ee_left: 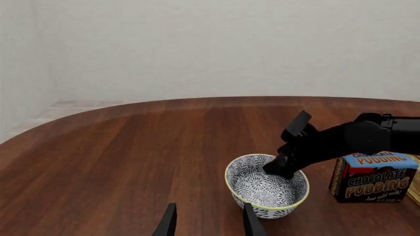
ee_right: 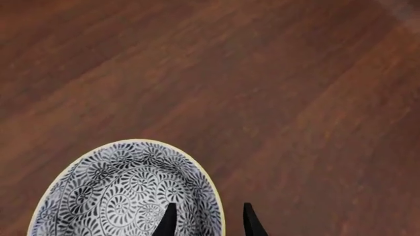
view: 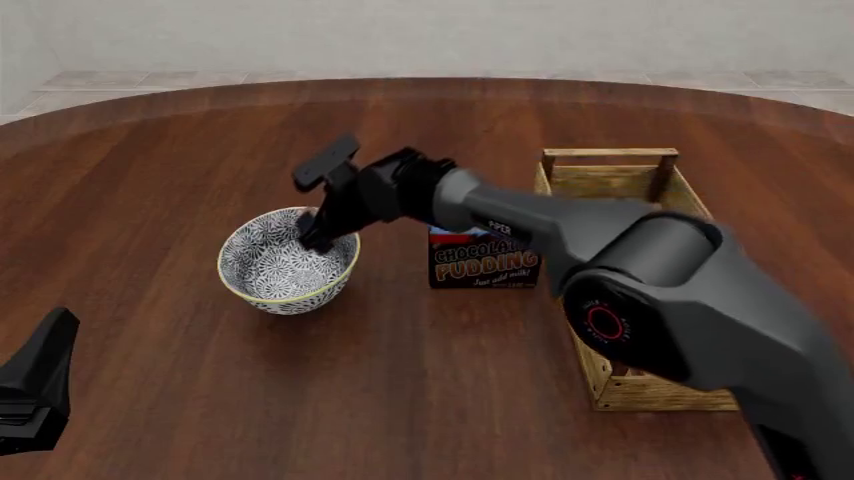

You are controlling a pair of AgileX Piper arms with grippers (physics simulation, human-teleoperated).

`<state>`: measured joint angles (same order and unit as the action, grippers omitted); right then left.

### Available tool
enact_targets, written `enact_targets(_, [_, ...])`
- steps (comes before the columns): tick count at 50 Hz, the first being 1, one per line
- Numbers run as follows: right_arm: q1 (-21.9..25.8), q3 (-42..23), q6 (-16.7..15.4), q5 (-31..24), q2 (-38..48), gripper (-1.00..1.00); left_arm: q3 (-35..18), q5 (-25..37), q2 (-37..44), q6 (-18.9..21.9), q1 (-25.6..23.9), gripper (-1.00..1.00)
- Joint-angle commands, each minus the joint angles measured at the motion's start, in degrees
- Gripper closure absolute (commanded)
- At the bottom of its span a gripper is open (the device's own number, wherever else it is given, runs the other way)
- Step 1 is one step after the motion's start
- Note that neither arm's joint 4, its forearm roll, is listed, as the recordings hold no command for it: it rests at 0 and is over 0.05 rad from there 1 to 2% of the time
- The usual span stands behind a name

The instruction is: Pick up the bowl on the left and put it in the tray.

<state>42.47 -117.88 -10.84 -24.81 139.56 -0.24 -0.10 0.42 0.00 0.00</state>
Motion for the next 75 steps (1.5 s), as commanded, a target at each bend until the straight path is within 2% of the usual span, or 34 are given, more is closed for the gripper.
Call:
enact_targets(1, [0.9,-1.5,0.2,-0.6,2.1,-1.0,0.0,0.0,0.0,0.0,0.0,-1.0])
enact_targets(22, [3.1,1.2,2.7,1.1,2.2,-1.0,0.0,0.0,0.0,0.0,0.0,-1.0])
enact_targets(26, [4.5,3.9,2.9,2.9,0.5,-1.0,0.0,0.0,0.0,0.0,0.0,-1.0])
enact_targets(27, [4.6,5.0,3.0,3.8,-0.2,1.0,0.0,0.0,0.0,0.0,0.0,-1.0])
enact_targets(42, [5.9,8.4,2.7,5.0,-3.0,1.0,0.0,0.0,0.0,0.0,0.0,-1.0])
enact_targets(59, [8.7,19.2,2.6,9.1,-16.6,1.0,0.0,0.0,0.0,0.0,0.0,-1.0])
enact_targets(64, [9.2,20.6,2.9,9.5,-18.4,1.0,0.0,0.0,0.0,0.0,0.0,-1.0])
enact_targets(75, [9.6,24.0,1.4,11.0,-22.6,1.0,0.0,0.0,0.0,0.0,0.0,-1.0])
